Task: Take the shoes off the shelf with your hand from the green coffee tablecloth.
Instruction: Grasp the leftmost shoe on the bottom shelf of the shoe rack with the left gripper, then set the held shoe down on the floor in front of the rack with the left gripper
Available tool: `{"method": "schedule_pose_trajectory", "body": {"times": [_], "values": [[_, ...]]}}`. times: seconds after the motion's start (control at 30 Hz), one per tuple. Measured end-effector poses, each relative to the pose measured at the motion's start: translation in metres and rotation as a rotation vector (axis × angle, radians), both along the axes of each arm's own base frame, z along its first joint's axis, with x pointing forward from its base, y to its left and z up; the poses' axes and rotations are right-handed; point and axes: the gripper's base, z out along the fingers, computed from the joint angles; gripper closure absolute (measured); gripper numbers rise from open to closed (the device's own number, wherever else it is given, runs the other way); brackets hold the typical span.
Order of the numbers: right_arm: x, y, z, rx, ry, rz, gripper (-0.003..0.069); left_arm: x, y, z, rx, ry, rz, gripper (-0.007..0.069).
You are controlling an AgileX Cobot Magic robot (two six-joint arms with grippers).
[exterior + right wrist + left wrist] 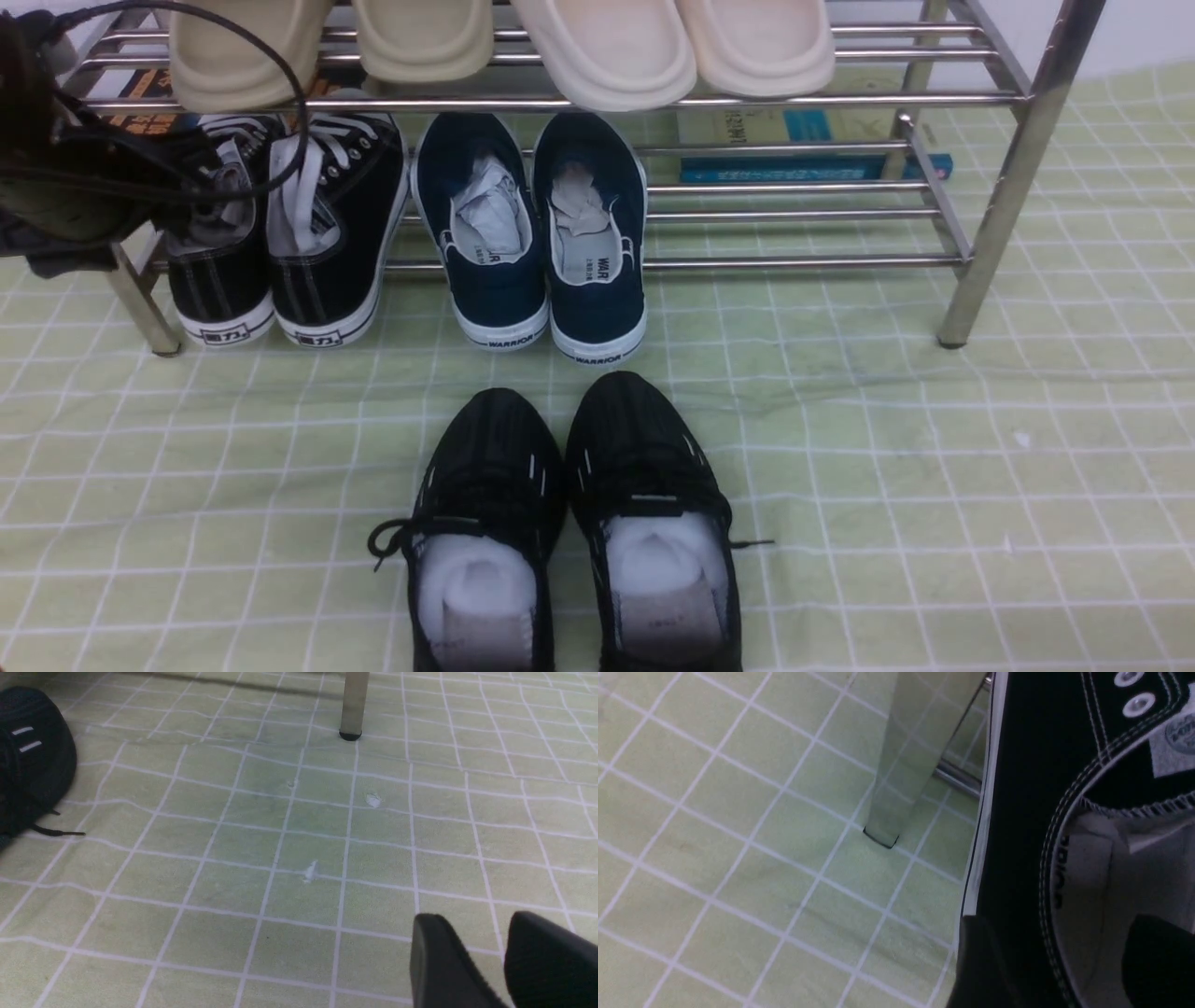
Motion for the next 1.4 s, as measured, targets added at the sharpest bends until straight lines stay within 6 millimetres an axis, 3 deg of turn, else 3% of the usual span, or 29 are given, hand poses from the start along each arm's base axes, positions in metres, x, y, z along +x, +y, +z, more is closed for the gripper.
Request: {"method": "schedule_pose_trajectory", "body": {"times": [0.5, 0.6, 0.63, 0.67, 0.77, 0.8, 0.97, 1.17, 1.2, 1.23, 1.27, 1.3, 1.4], "values": [[0.000, 0.000, 0.000, -0.001, 0.000, 0.000, 0.0421, 0.024, -0.001, -0.036, -0.001, 0.002, -0.025, 0.0218], [0.000, 0.000, 0.000, -0.001, 0.000, 0.000, 0.0421, 0.027, -0.002, -0.043, -0.002, 0.012, -0.027, 0.0266], [0.000, 0.000, 0.000, -0.001, 0.000, 0.000, 0.0421, 0.028, -0.001, -0.047, 0.004, 0.027, -0.029, 0.0338], [0.000, 0.000, 0.000, -0.001, 0.000, 0.000, 0.0421, 0.028, -0.001, -0.047, 0.006, 0.028, -0.030, 0.0338], [0.000, 0.000, 0.000, -0.001, 0.000, 0.000, 0.0421, 0.026, 0.001, -0.048, 0.021, 0.054, -0.030, 0.0530], [0.000, 0.000, 0.000, -0.001, 0.000, 0.000, 0.0421, 0.024, 0.001, -0.046, 0.023, 0.059, -0.028, 0.0582], [0.000, 0.000, 0.000, -0.001, 0.000, 0.000, 0.0421, 0.008, 0.002, -0.029, 0.028, 0.116, -0.018, 0.0615], [0.000, 0.000, 0.000, -0.001, 0.000, 0.000, 0.0421, -0.043, 0.002, 0.031, 0.063, 0.148, -0.048, 0.0615], [0.000, 0.000, 0.000, -0.001, 0.000, 0.000, 0.0421, -0.044, 0.002, 0.031, 0.063, 0.155, -0.049, 0.0615], [0.000, 0.000, 0.000, -0.001, 0.000, 0.000, 0.0421, -0.061, 0.002, 0.047, 0.065, 0.158, -0.052, 0.0615], [0.000, 0.000, 0.000, -0.001, 0.000, 0.000, 0.0421, -0.061, 0.002, 0.047, 0.065, 0.166, -0.053, 0.0615], [0.000, 0.000, 0.000, -0.001, 0.000, 0.000, 0.0421, -0.077, 0.002, 0.059, 0.072, 0.185, -0.058, 0.0614], [0.000, 0.000, 0.000, -0.001, 0.000, 0.000, 0.0421, -0.096, 0.004, 0.068, 0.092, 0.235, -0.067, 0.0613]]}}
